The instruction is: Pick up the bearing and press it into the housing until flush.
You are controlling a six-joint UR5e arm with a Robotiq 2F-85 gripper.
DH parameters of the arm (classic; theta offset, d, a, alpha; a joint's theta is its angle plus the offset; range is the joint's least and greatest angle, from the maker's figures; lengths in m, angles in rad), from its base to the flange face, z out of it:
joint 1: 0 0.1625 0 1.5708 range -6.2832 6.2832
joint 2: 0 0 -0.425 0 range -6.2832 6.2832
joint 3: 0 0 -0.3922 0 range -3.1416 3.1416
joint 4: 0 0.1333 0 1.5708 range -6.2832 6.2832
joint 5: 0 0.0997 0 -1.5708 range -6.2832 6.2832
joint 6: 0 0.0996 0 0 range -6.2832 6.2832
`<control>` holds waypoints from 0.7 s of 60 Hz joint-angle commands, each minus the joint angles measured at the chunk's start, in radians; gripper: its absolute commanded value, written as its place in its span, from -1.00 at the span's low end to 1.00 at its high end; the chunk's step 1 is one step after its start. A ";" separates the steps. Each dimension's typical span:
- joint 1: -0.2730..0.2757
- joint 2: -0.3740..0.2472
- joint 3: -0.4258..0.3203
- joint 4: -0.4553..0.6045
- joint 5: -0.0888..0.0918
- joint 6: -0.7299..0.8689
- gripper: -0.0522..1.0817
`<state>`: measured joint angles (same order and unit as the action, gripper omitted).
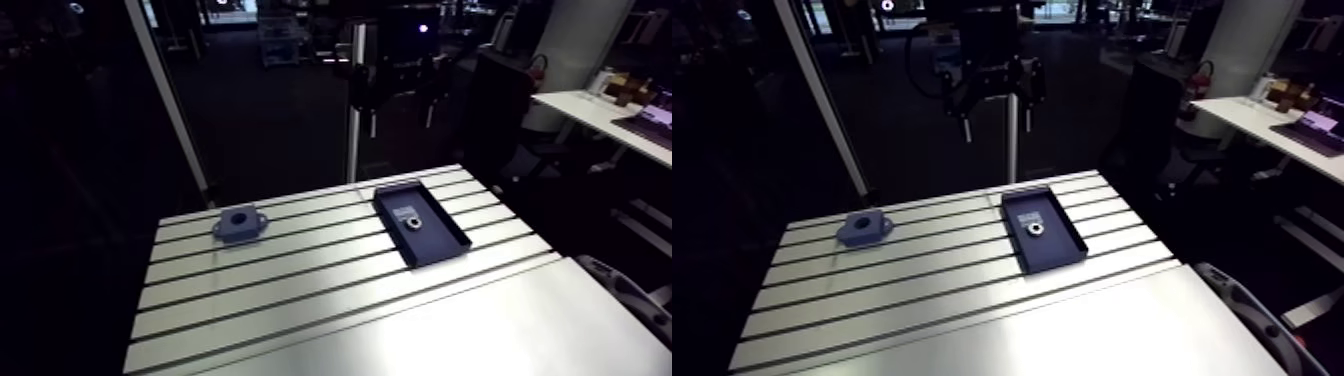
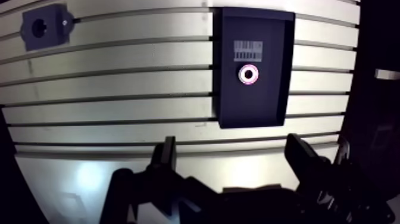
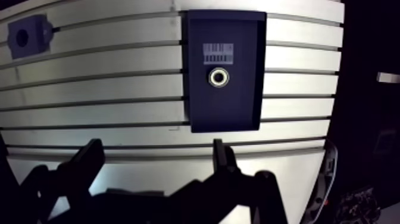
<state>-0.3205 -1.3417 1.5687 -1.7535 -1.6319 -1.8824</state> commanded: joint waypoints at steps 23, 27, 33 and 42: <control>-0.085 0.100 0.084 -0.159 0.001 -0.068 -0.89; -0.085 0.106 0.090 -0.166 0.002 -0.067 -0.89; -0.085 0.109 0.103 -0.188 0.002 -0.067 -0.89; -0.096 0.116 0.117 -0.213 0.002 -0.067 -0.89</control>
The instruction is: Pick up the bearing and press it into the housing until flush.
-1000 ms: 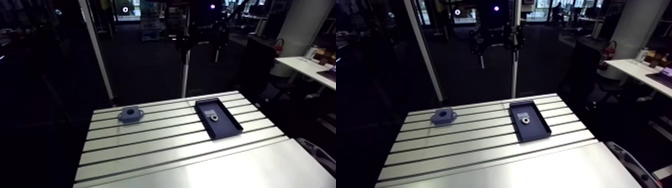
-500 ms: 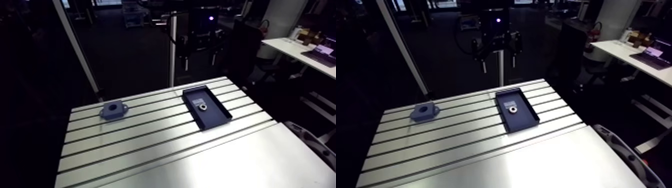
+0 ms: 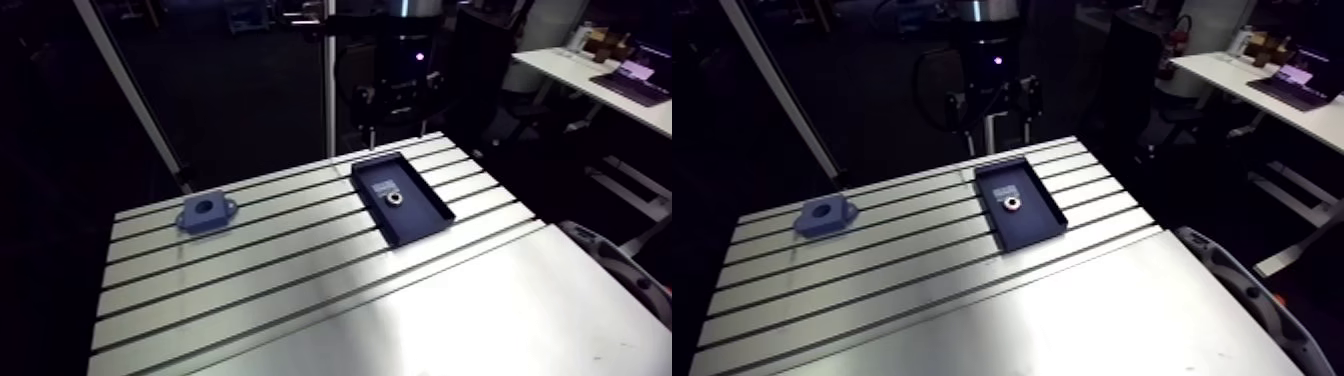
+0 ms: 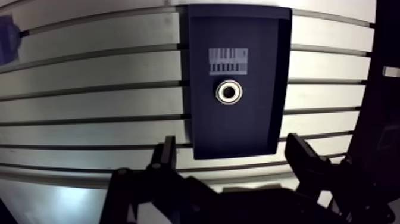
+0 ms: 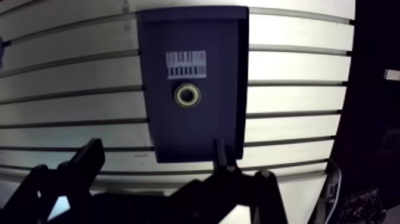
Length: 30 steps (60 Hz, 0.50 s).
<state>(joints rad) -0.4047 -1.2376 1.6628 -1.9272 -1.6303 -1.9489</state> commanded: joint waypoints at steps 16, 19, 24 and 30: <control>-0.035 0.041 0.051 -0.096 0.002 0.000 -0.67; -0.037 0.046 0.053 -0.103 0.002 0.000 -0.66; -0.037 0.055 0.062 -0.115 0.002 0.000 -0.56; -0.039 0.070 0.068 -0.128 0.001 -0.001 -0.49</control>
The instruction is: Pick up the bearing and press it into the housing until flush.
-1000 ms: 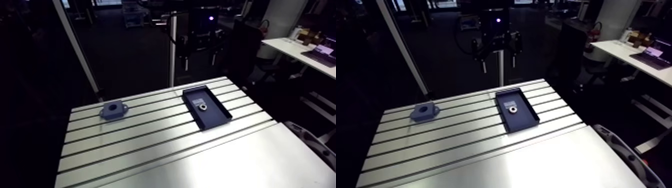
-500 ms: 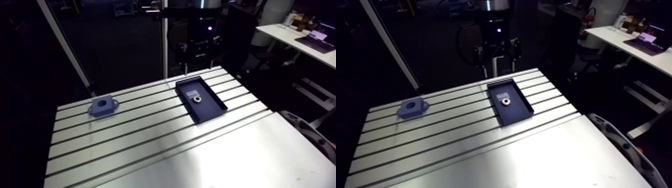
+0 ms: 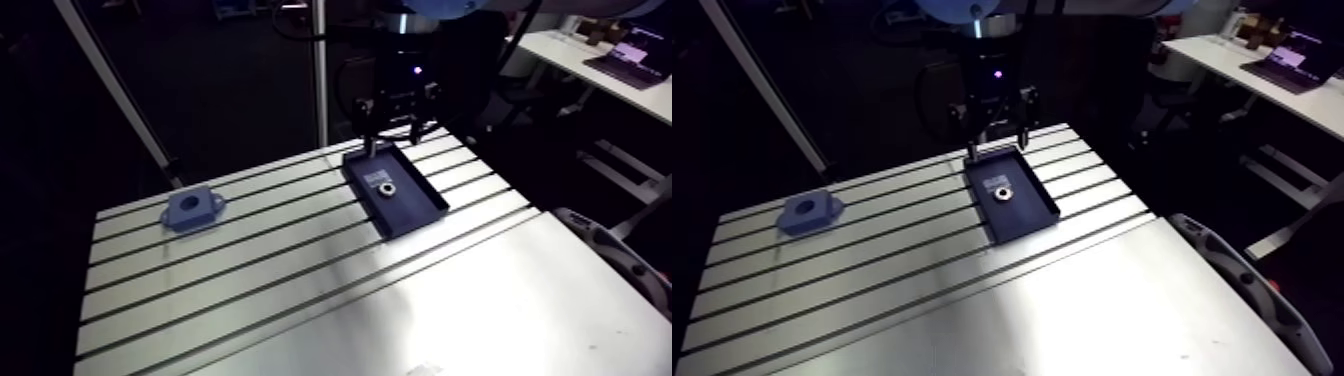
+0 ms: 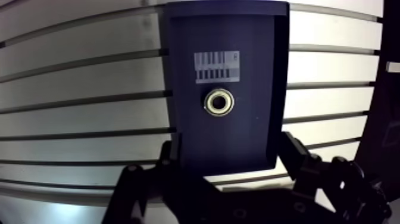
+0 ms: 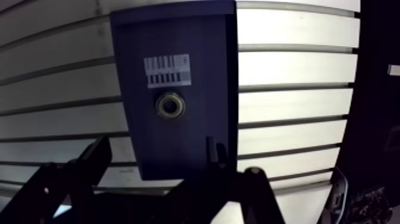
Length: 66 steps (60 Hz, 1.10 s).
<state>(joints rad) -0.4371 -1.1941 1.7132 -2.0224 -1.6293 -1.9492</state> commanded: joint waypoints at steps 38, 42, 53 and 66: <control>-0.009 0.071 0.041 -0.079 -0.002 -0.003 -0.34; -0.009 0.075 0.047 -0.088 -0.002 -0.003 -0.33; -0.009 0.081 0.054 -0.104 -0.002 -0.003 -0.29; -0.009 0.084 0.062 -0.108 -0.002 -0.003 -0.27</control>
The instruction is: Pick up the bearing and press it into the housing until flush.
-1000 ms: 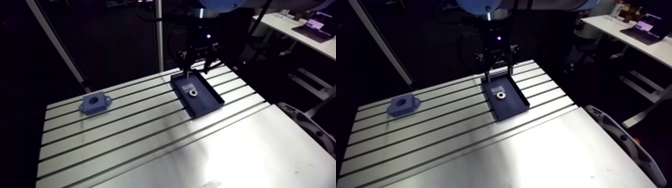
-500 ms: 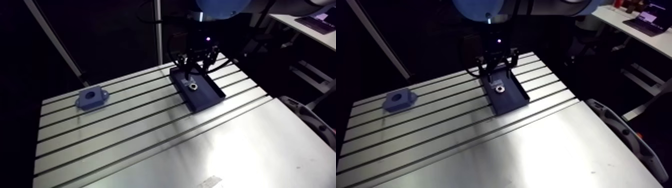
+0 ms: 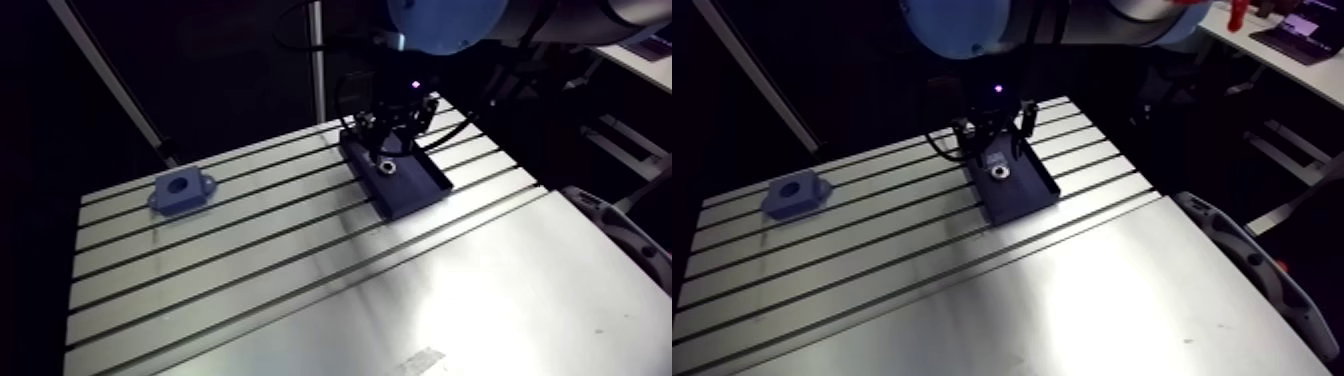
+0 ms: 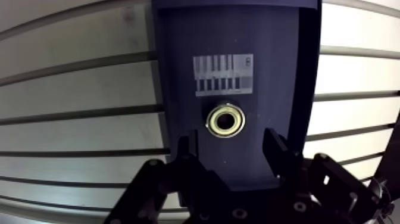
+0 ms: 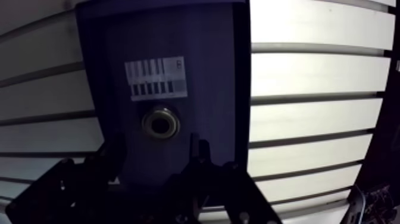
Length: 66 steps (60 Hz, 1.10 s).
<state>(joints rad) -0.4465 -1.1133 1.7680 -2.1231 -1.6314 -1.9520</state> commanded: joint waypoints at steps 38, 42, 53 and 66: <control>0.001 0.031 0.014 -0.042 0.000 -0.002 -0.21; 0.002 0.033 0.014 -0.042 0.000 0.000 -0.21; 0.002 0.034 0.015 -0.048 0.000 -0.002 -0.21; 0.002 0.045 0.014 -0.050 0.000 -0.003 -0.21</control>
<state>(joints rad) -0.4451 -1.0752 1.7823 -2.1709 -1.6314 -1.9535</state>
